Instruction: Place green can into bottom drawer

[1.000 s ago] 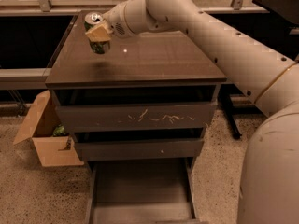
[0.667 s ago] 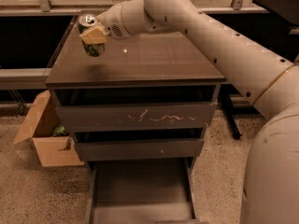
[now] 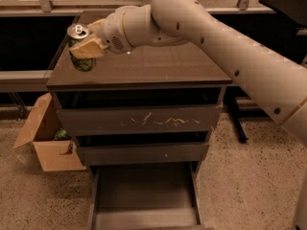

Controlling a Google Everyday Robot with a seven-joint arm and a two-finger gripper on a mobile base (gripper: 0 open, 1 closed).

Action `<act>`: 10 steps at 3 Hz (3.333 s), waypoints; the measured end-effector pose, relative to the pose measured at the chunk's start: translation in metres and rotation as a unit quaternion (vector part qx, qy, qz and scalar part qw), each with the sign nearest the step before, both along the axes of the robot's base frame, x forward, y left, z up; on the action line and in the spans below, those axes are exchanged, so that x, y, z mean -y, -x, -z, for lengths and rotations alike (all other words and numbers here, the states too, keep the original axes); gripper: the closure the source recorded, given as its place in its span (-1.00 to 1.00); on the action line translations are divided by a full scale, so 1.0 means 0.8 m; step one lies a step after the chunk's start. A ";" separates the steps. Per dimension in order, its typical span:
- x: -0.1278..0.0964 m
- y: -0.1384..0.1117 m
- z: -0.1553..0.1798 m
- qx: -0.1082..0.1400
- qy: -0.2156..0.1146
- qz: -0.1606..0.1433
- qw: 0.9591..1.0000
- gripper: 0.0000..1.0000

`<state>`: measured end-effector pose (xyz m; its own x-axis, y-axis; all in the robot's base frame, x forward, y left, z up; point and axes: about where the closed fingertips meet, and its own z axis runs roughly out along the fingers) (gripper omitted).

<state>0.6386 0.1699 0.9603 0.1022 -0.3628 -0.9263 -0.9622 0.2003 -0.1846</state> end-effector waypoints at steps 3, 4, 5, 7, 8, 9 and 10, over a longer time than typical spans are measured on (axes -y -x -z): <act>-0.022 0.056 0.027 -0.026 0.005 -0.056 0.998 1.00; -0.020 0.094 0.063 -0.033 0.008 -0.064 0.997 1.00; -0.017 0.126 0.103 -0.051 0.020 -0.064 0.996 1.00; -0.013 0.173 0.227 -0.127 0.002 -0.072 0.989 1.00; -0.013 0.173 0.227 -0.127 0.003 -0.072 0.989 1.00; -0.009 0.176 0.248 -0.135 0.018 -0.073 0.988 1.00; 0.033 0.194 0.317 -0.156 0.059 -0.044 0.985 1.00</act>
Offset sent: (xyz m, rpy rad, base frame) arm -0.0348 0.0118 -0.0046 0.0023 0.0297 0.0675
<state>0.4836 0.1435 0.7065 -0.1444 -0.4716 -0.8699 -0.9885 0.1081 0.1055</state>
